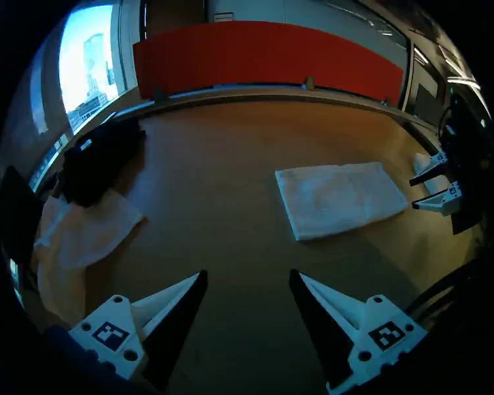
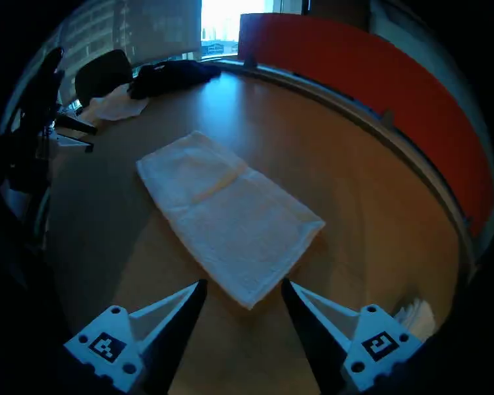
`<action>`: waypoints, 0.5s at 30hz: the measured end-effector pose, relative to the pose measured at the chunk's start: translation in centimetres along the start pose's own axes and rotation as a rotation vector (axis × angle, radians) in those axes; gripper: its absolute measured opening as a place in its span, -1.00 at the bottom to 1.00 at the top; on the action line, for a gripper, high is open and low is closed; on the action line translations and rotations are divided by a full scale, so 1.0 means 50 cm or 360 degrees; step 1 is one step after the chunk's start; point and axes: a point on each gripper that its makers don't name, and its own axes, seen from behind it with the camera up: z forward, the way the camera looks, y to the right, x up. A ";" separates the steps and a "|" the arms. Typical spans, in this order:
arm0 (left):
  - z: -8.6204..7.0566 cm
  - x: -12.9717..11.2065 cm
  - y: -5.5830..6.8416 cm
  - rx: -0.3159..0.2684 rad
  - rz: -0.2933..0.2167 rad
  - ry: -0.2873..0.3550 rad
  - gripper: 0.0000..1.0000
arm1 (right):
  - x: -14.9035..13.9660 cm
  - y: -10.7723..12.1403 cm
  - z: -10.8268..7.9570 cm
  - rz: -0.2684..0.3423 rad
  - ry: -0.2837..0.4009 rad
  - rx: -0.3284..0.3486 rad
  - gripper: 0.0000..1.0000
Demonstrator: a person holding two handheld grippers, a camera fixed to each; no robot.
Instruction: Fold towel
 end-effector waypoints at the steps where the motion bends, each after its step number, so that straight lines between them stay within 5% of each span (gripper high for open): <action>1: -0.003 -0.003 0.000 0.0002 -0.0003 0.0006 0.84 | -0.004 0.001 0.002 -0.0001 -0.0007 0.0001 0.74; 9: -0.022 -0.027 -0.007 0.0026 -0.0041 0.0026 0.84 | -0.024 0.000 0.013 0.0004 -0.0044 0.0027 0.67; 15: -0.033 -0.042 -0.014 0.0047 -0.0065 0.0025 0.83 | -0.044 -0.001 0.016 -0.0011 -0.0089 0.0048 0.38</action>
